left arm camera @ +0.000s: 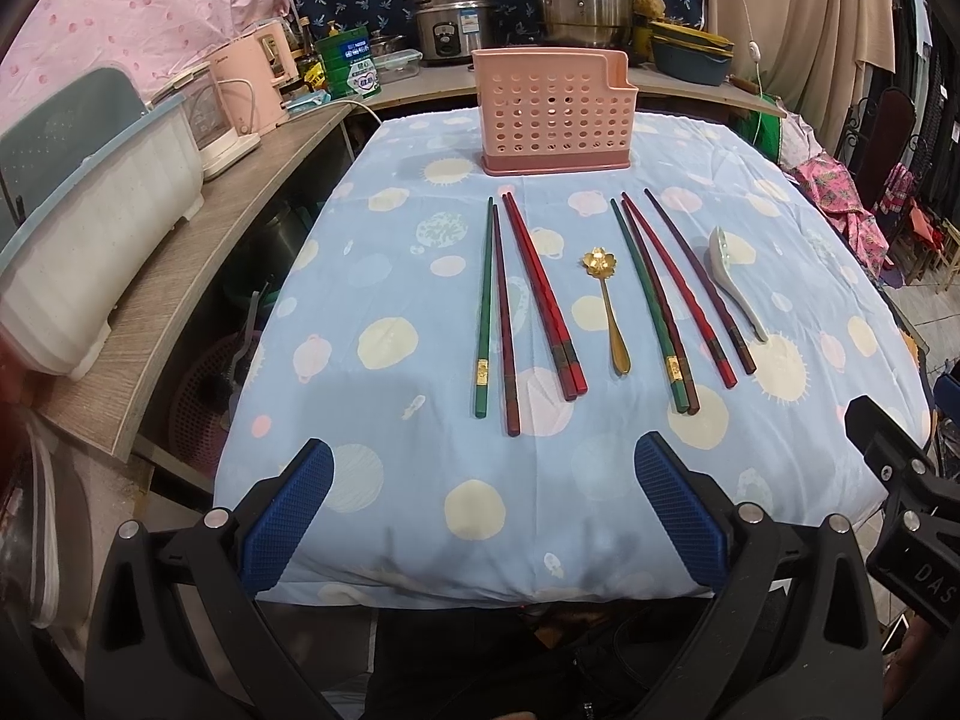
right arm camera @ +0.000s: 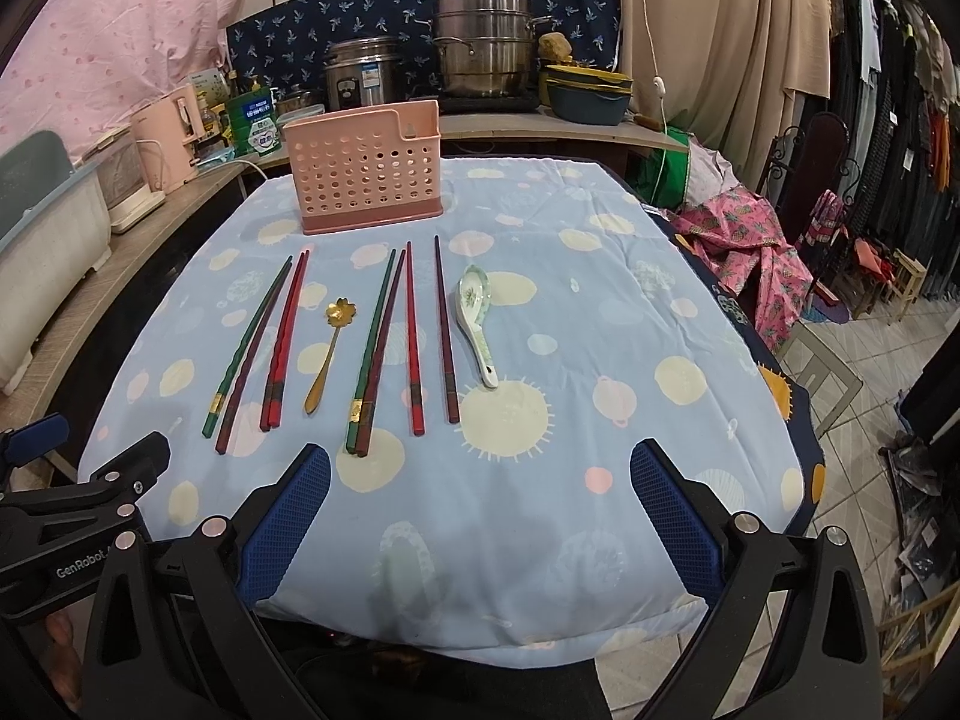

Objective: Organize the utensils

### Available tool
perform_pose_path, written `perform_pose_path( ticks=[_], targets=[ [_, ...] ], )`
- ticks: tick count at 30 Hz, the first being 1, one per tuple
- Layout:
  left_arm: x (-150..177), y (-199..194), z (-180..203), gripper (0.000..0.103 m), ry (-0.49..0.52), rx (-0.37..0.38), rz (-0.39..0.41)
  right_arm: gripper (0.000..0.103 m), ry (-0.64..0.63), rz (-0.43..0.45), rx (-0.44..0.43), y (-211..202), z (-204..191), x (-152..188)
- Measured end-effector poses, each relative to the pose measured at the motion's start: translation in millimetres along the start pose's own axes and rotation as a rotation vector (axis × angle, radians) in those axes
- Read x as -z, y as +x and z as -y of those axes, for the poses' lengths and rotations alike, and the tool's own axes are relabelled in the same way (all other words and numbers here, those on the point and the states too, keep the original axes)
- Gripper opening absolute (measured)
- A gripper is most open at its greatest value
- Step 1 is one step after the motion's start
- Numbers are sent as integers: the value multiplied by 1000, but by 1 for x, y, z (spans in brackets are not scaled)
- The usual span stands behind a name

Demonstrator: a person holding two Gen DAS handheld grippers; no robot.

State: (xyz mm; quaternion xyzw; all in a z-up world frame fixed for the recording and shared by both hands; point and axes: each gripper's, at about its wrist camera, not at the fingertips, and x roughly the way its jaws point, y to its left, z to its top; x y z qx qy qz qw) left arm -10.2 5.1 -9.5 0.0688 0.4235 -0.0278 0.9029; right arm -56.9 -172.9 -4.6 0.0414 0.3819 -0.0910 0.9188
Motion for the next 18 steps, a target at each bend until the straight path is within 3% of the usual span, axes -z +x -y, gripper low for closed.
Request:
perform_pose_path(
  ticks=[9, 18],
  targets=[
    [-14, 30, -26, 96, -83, 37, -43, 96, 34, -48, -16, 25, 9, -6],
    [-30, 82, -53, 96, -149, 12, -88, 96, 70, -65, -17, 69, 24, -24]
  ],
)
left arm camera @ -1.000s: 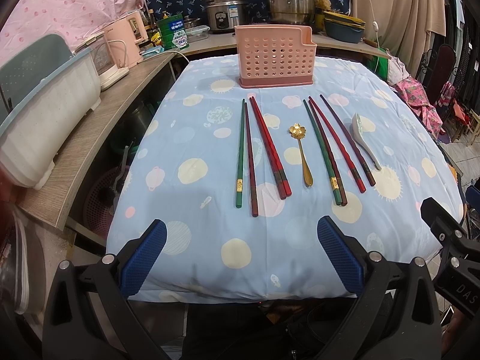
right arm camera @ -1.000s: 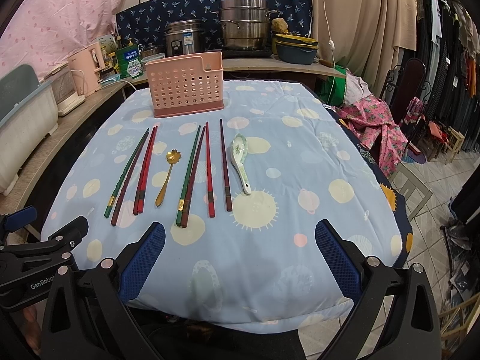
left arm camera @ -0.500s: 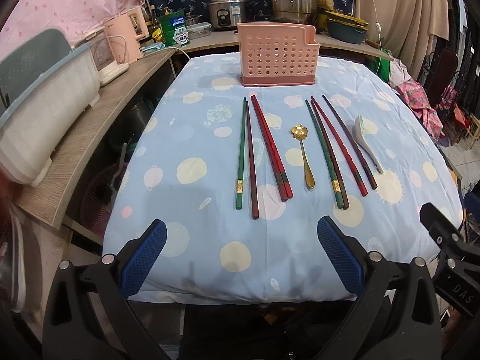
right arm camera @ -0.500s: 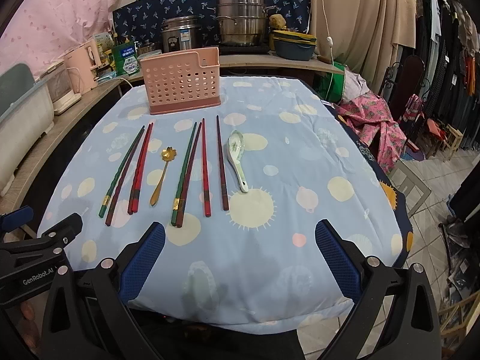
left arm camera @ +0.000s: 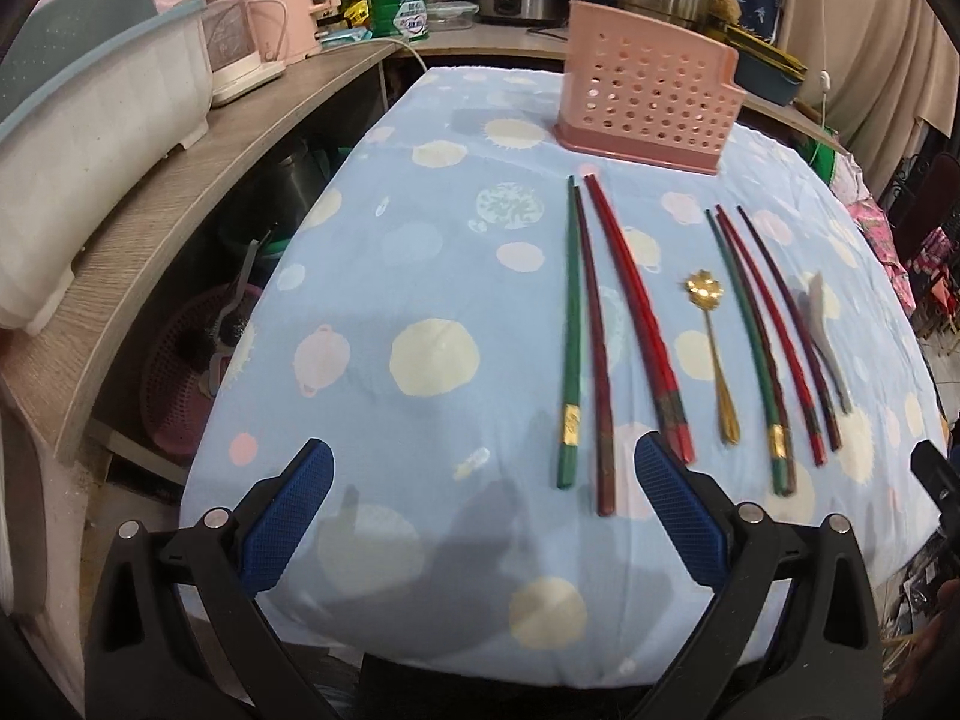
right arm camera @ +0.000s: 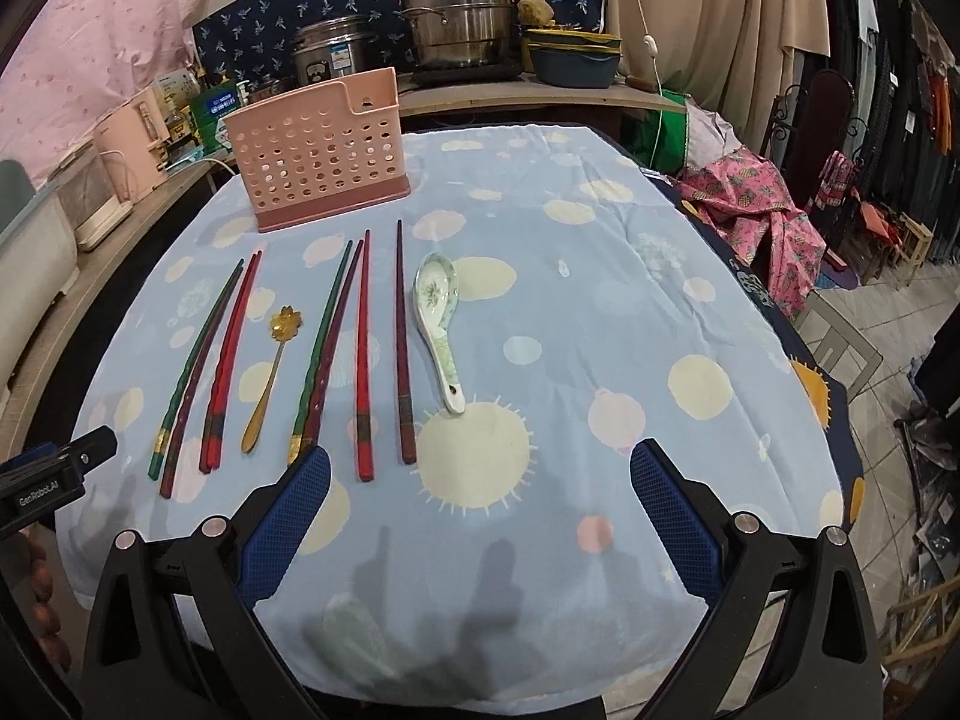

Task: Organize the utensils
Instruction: 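Grasp a green chopstick with the left tool while the right tool grasps the white ceramic spoon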

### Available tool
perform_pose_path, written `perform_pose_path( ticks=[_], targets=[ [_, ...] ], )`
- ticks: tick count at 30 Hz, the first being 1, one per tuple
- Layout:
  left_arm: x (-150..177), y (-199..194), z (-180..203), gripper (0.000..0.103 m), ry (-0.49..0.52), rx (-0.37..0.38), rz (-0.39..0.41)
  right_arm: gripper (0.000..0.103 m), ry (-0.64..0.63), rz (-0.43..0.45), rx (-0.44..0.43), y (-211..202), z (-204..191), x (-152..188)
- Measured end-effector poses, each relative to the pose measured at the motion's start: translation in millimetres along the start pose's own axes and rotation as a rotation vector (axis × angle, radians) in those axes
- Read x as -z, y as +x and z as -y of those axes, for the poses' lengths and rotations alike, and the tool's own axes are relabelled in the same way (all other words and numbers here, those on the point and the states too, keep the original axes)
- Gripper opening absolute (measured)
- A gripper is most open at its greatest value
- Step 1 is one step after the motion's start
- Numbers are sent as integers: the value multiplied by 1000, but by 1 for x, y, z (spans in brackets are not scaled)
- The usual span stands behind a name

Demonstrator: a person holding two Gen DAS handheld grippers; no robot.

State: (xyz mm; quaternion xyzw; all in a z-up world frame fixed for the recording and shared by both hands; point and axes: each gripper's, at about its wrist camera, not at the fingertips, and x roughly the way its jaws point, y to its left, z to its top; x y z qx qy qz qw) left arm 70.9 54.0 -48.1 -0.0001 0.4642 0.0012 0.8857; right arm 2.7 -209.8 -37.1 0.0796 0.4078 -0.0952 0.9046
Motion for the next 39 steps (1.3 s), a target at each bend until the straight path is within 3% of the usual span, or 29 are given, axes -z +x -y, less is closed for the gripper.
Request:
perform_pose_path(
  ticks=[3, 9, 14, 20, 26, 30, 33, 39],
  targets=[
    [-6, 17, -2, 96, -1, -10, -6, 93, 1, 4, -1, 17, 1, -12],
    [-11, 43, 3, 89, 15, 7, -44, 75, -11, -19, 3, 54, -1, -30],
    [-10, 56, 5, 81, 20, 33, -72, 49, -26, -72, -18, 83, -7, -34],
    [-8, 57, 6, 76, 26, 28, -52, 34, -39, -104, -32, 98, -15, -29],
    [-6, 49, 11, 44, 39, 68, -38, 13, -51, -96, -53, 98, -16, -26],
    [-5, 47, 11, 9, 39, 125, -46, 11, -62, -98, -67, 95, -17, -25],
    [-6, 43, 12, 7, 28, 157, -55, 9, -54, -95, -80, 88, -15, -25],
    [-20, 12, 6, 7, 7, 178, 14, 7, -40, -39, -107, 57, -10, -38]
  ],
)
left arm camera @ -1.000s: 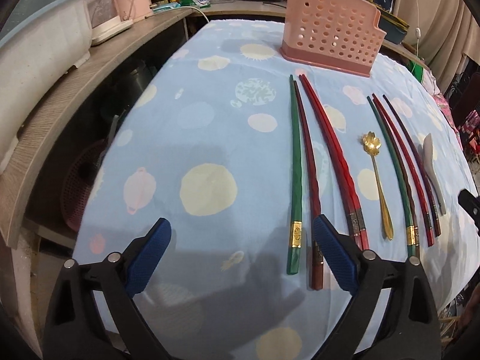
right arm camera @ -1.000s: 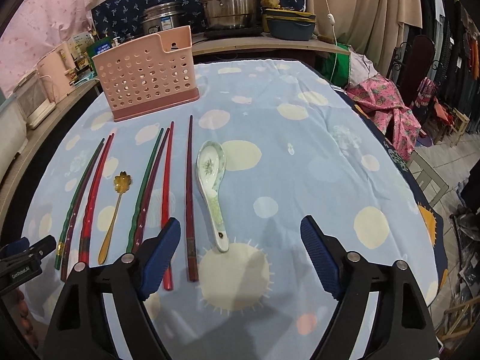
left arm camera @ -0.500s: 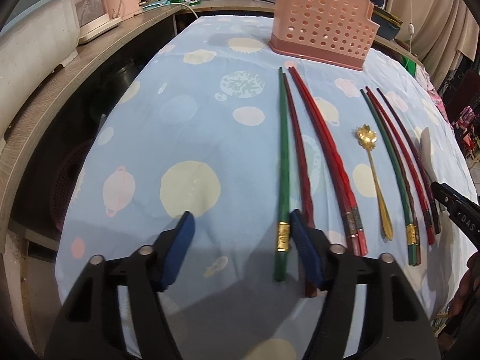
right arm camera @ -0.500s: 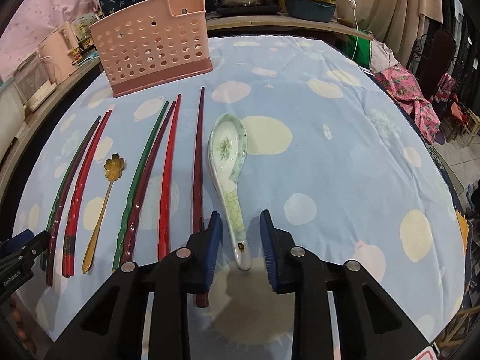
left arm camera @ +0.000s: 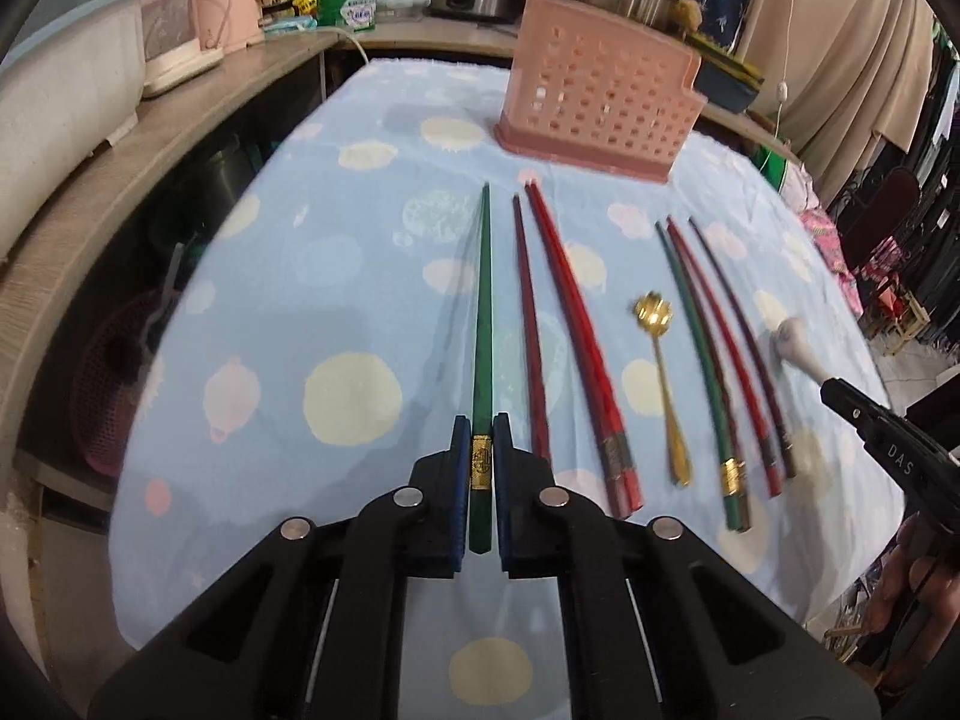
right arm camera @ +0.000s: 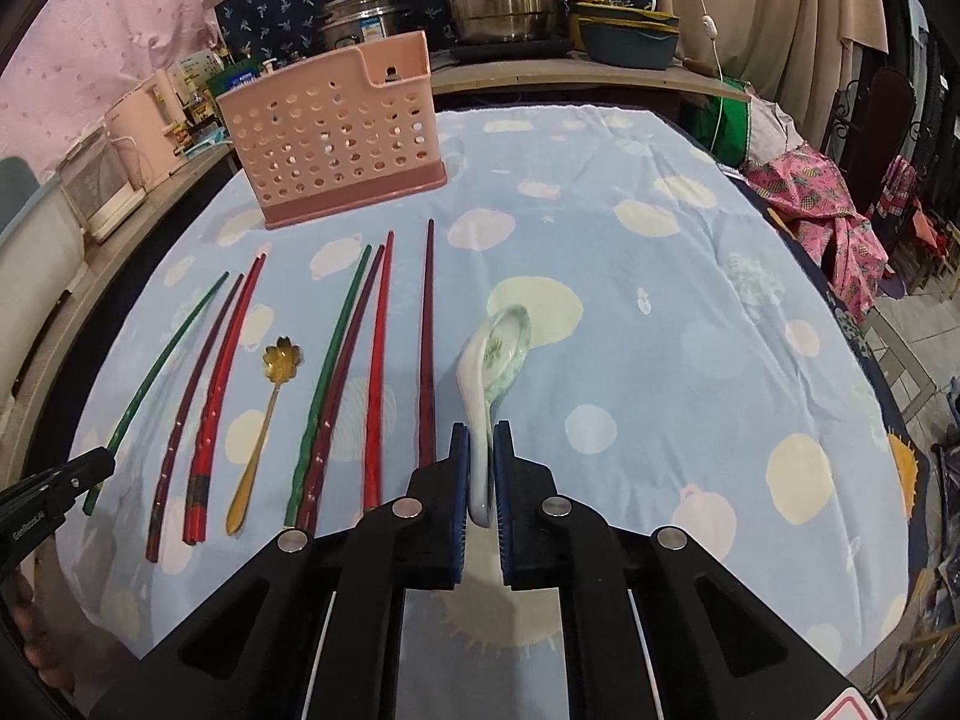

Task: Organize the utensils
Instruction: 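Grasp a green chopstick with the left tool while the right tool grasps the white ceramic spoon, then carry the green chopstick with the left tool into the pink basket while the right tool drops the spoon in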

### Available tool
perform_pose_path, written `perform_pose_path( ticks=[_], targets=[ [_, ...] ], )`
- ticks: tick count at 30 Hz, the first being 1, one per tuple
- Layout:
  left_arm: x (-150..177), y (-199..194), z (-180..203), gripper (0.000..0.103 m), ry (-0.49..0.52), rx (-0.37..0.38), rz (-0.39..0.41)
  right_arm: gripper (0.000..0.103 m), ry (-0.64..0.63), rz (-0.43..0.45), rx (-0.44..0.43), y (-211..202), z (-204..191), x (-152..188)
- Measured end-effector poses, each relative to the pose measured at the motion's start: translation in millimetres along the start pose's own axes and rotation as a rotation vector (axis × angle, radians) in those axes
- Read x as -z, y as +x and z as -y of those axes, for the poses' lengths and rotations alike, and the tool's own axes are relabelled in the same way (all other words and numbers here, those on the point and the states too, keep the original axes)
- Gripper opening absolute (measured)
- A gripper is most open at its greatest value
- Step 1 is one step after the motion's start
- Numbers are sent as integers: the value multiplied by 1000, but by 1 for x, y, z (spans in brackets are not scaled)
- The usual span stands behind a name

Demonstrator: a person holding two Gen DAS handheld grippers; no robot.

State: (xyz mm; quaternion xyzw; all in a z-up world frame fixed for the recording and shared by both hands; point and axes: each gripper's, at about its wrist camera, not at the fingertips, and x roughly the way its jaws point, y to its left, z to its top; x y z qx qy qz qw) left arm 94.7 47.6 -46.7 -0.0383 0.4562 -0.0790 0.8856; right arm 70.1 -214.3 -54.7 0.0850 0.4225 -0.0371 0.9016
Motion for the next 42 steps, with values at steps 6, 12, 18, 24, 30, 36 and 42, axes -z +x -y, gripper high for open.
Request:
perform_pose_path(
  ticks=[6, 12, 18, 24, 30, 36, 42],
  targets=[
    [-24, -39, 4, 7, 1, 18, 106, 7, 12, 52, -25, -24, 2, -16],
    [-49, -58, 8, 7, 4, 35, 169, 6, 13, 76, -39, -33, 4, -26],
    [-80, -72, 14, 7, 15, 34, 236, 6, 15, 117, -76, -44, 1, -48],
    [-125, -88, 18, 7, 30, 27, 322, 6, 6, 174, -116, -50, -7, -86],
    [-180, -104, 26, 7, 41, 27, 414, 6, 4, 231, -169, -48, -16, -136],
    [-238, -135, 40, 7, 41, 72, 550, 6, 41, 293, -247, -33, -19, -199],
    [-286, -137, 56, 7, 46, 77, 647, 6, 60, 304, -296, 2, -28, -251]
  ],
)
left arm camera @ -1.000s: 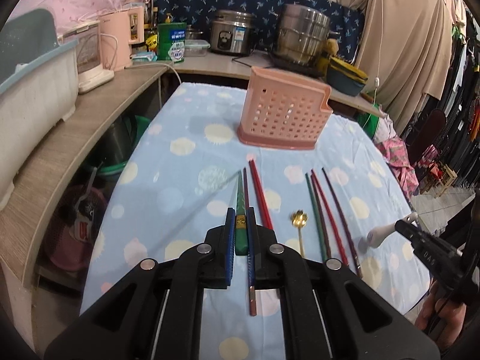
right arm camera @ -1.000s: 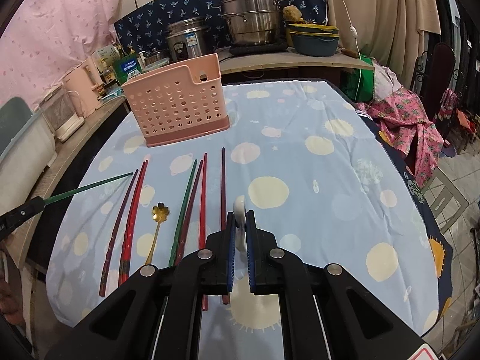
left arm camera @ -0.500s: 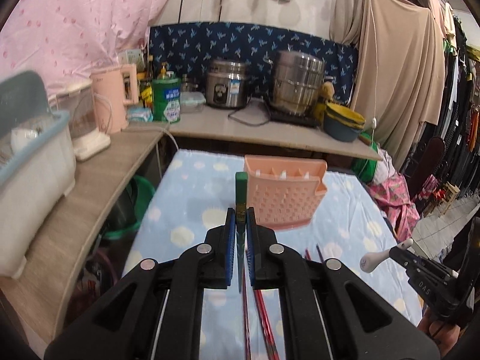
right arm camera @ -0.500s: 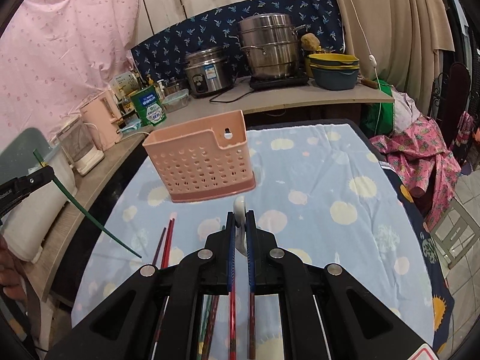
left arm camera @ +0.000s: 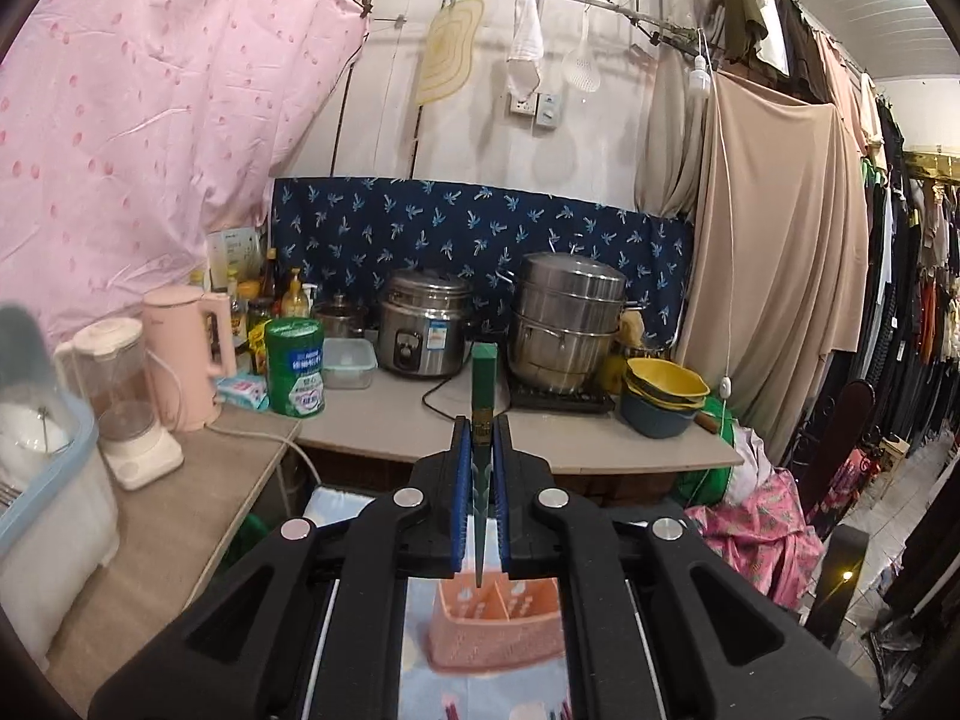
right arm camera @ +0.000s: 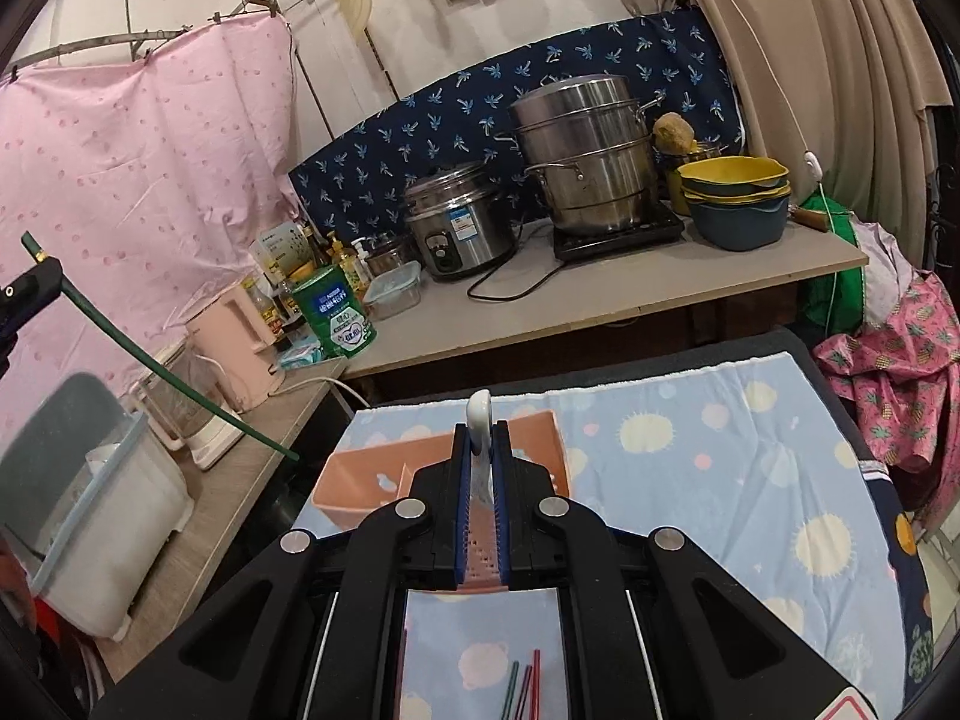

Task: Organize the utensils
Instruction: 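Carry the green chopstick with the left tool into the pink basket while the right tool drops the spoon in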

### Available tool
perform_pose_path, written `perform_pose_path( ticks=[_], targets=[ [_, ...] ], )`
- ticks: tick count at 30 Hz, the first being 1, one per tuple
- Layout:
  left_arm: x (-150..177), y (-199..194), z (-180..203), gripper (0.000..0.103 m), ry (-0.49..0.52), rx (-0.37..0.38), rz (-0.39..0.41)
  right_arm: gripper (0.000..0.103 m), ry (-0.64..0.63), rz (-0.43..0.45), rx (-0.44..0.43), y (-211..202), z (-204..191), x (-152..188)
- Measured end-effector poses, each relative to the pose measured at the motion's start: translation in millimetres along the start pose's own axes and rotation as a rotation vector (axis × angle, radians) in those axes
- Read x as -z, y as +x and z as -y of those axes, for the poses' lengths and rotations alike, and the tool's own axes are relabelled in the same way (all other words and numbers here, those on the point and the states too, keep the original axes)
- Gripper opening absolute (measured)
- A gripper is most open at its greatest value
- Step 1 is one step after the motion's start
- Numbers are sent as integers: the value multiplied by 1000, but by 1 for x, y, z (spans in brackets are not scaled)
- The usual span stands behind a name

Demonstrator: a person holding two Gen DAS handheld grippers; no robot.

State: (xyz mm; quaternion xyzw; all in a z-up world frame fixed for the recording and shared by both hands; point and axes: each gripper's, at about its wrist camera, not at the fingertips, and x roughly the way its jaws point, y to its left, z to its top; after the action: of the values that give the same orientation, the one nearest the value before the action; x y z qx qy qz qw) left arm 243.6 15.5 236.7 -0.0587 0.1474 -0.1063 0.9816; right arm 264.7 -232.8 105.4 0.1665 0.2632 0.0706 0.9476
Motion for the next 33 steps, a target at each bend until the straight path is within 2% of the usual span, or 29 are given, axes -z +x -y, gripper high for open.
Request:
perform_pose_path(
  ticks=[3, 7, 15, 20, 21, 22, 24, 26, 33],
  targets=[
    [6, 28, 1, 7, -1, -3, -45, 6, 13, -29, 0, 29, 3, -4],
    [37, 62, -6, 7, -8, -7, -138, 6, 24, -90, 17, 61, 11, 7],
    [68, 90, -20, 7, -32, -21, -224, 7, 18, -141, 53, 91, 21, 27],
    [75, 91, -25, 9, -42, -34, -250, 14, 22, -117, 64, 86, 20, 29],
    [75, 91, -25, 15, -41, -36, -255, 14, 24, -113, 63, 83, 19, 29],
    [76, 88, -27, 29, -45, -46, -256, 14, 23, -111, 61, 80, 18, 29],
    [78, 81, -28, 38, -45, -58, -251, 15, 15, -108, 61, 72, 16, 31],
    [80, 74, -29, 38, -43, -62, -254, 19, 5, -105, 63, 62, 12, 33],
    [99, 42, -31, 38, -51, -69, -281, 23, -48, -109, 101, 20, -5, 54]
  ],
)
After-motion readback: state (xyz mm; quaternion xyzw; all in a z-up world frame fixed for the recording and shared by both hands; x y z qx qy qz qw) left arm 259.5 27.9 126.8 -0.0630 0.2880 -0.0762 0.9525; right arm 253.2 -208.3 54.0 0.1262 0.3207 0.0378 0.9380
